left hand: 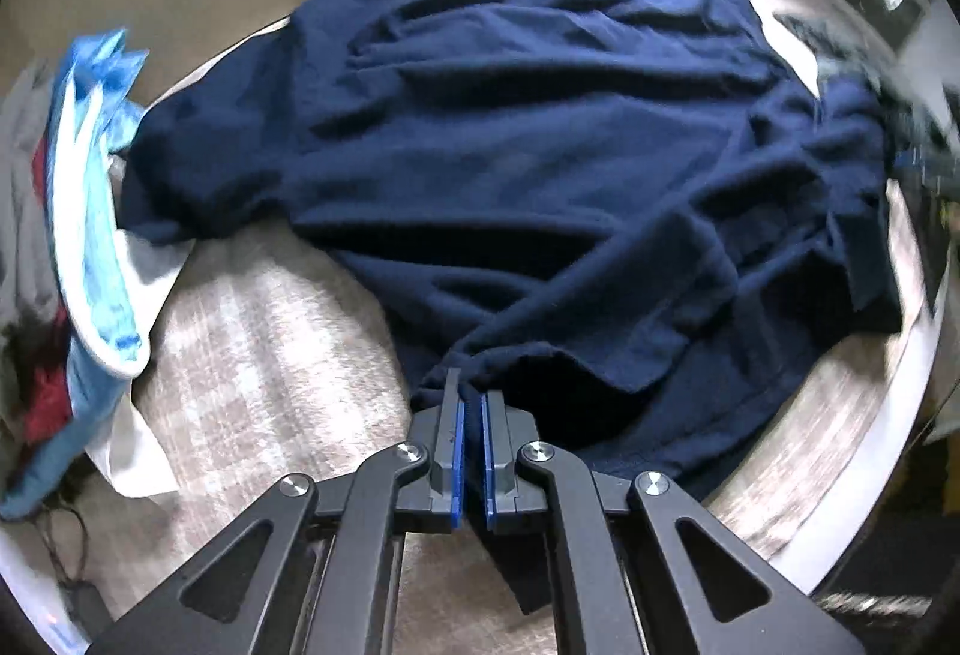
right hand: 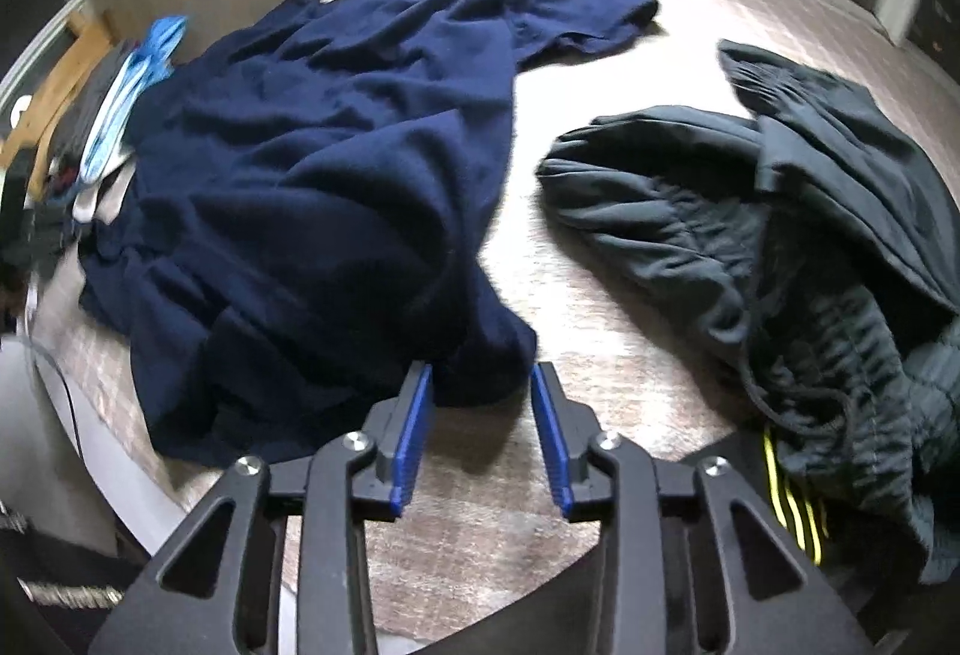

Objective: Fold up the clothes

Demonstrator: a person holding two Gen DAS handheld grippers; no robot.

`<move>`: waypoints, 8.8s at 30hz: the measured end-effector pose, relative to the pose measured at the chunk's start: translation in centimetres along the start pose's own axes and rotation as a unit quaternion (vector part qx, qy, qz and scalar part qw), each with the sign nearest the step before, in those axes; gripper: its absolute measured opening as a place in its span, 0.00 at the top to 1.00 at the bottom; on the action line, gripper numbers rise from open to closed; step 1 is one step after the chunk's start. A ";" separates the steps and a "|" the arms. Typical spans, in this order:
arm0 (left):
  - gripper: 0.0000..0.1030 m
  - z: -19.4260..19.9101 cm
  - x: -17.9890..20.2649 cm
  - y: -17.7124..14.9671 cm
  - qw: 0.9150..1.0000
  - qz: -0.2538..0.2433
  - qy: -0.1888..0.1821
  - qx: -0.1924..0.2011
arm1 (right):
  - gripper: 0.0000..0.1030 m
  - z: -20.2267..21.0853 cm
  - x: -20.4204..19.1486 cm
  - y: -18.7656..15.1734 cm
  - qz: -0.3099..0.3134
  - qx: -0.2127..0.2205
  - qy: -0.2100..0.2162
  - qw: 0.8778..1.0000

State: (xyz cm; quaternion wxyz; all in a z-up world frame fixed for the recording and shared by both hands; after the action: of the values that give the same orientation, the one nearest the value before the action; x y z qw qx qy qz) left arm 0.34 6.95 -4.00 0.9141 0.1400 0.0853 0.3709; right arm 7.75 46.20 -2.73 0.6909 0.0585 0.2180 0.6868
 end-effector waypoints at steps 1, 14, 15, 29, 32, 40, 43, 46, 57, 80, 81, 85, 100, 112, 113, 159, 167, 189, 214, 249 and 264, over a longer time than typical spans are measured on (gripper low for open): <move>0.97 0.3 -0.4 0.1 1.000 0.008 -0.003 0.003 | 0.57 -0.2 -0.2 -0.1 0.019 0.002 -0.006 1.000; 0.97 11.2 -0.7 -3.0 0.997 0.047 0.006 0.061 | 0.97 8.0 -2.9 3.1 0.015 0.084 0.078 0.993; 0.97 12.7 -0.7 -3.6 0.996 0.052 0.008 0.069 | 0.97 10.2 -3.3 3.1 0.015 0.100 0.082 0.991; 0.97 11.9 4.7 -20.6 0.988 0.154 -0.019 -0.019 | 0.97 10.8 -4.7 -12.9 -0.092 -0.044 0.113 0.988; 0.97 9.8 4.6 -20.8 0.989 0.148 -0.009 -0.029 | 0.97 9.4 -5.0 -11.6 -0.088 -0.036 0.121 0.988; 0.97 9.1 2.5 -22.7 0.981 0.191 0.009 -0.030 | 0.74 7.2 -4.6 -14.9 -0.029 -0.055 0.072 0.995; 0.97 9.0 2.1 -22.4 0.980 0.198 0.010 -0.031 | 0.74 6.6 -4.8 -16.2 -0.015 -0.048 0.075 0.996; 0.97 9.1 2.2 -21.9 0.981 0.191 0.015 -0.038 | 0.74 5.3 -5.3 -17.0 0.021 -0.040 0.055 0.997; 0.97 12.3 0.7 -19.1 0.982 0.188 0.033 -0.013 | 0.64 4.4 -7.4 -14.1 0.121 0.028 0.041 0.991; 0.97 11.8 0.3 -19.0 0.986 0.163 0.026 -0.020 | 0.60 4.1 -5.1 -11.9 0.042 -0.017 0.145 0.988; 0.97 11.7 0.3 -19.0 0.986 0.163 0.026 -0.020 | 0.61 3.6 -5.4 -11.9 0.047 -0.022 0.145 0.988; 0.97 11.5 0.5 -19.2 0.987 0.160 0.025 -0.022 | 0.97 3.2 -6.4 -12.2 0.054 -0.023 0.148 0.987; 0.97 10.1 3.4 -20.7 0.988 0.152 -0.001 -0.021 | 0.98 10.4 -1.0 -16.7 -0.089 0.024 0.116 0.989; 0.88 8.7 6.6 -23.2 0.984 0.169 -0.050 -0.017 | 0.98 12.8 3.2 -14.9 -0.161 0.037 0.082 0.983; 0.86 8.7 6.9 -23.5 0.984 0.170 -0.054 -0.014 | 0.98 12.2 3.3 -15.0 -0.158 0.025 0.067 0.985; 0.99 7.6 11.7 -20.7 1.000 0.025 -0.004 0.017 | 0.97 10.4 1.1 -13.7 -0.133 -0.030 0.080 0.987; 0.98 9.5 6.0 -27.3 0.989 0.141 0.044 0.022 | 0.97 10.5 -2.3 -13.1 -0.104 -0.031 0.104 0.989; 0.99 7.7 7.2 -21.5 0.999 0.042 0.004 0.012 | 0.97 10.5 -4.4 -10.0 -0.085 -0.021 0.118 0.989; 0.99 5.2 -0.1 -19.9 0.992 0.120 -0.006 -0.047 | 0.71 4.2 -5.9 -4.1 -0.015 -0.016 0.064 0.998; 0.99 10.2 1.3 -23.4 0.987 0.163 0.004 -0.016 | 0.96 9.5 -5.6 -4.7 0.101 0.041 0.007 0.994; 0.99 10.7 6.2 -29.8 0.953 0.300 -0.040 0.029 | 0.96 14.3 0.5 -15.2 -0.087 0.047 0.030 0.995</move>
State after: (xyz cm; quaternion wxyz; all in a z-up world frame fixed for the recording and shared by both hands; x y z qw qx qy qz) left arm 26.99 -11.22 -3.73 0.7592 0.1999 0.0139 0.6193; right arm 27.22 49.10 4.23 0.7378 0.0510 0.2750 0.6143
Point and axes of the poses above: each gripper's, at about its wrist camera, not at the fingertips, and z roughly against the way its jaws point, x to its right, y to its top, the point moved 10 cm from there along -z, roughly the way its jaws point, and after that the axes turned 9 degrees about -z, right-handed, at the moved point
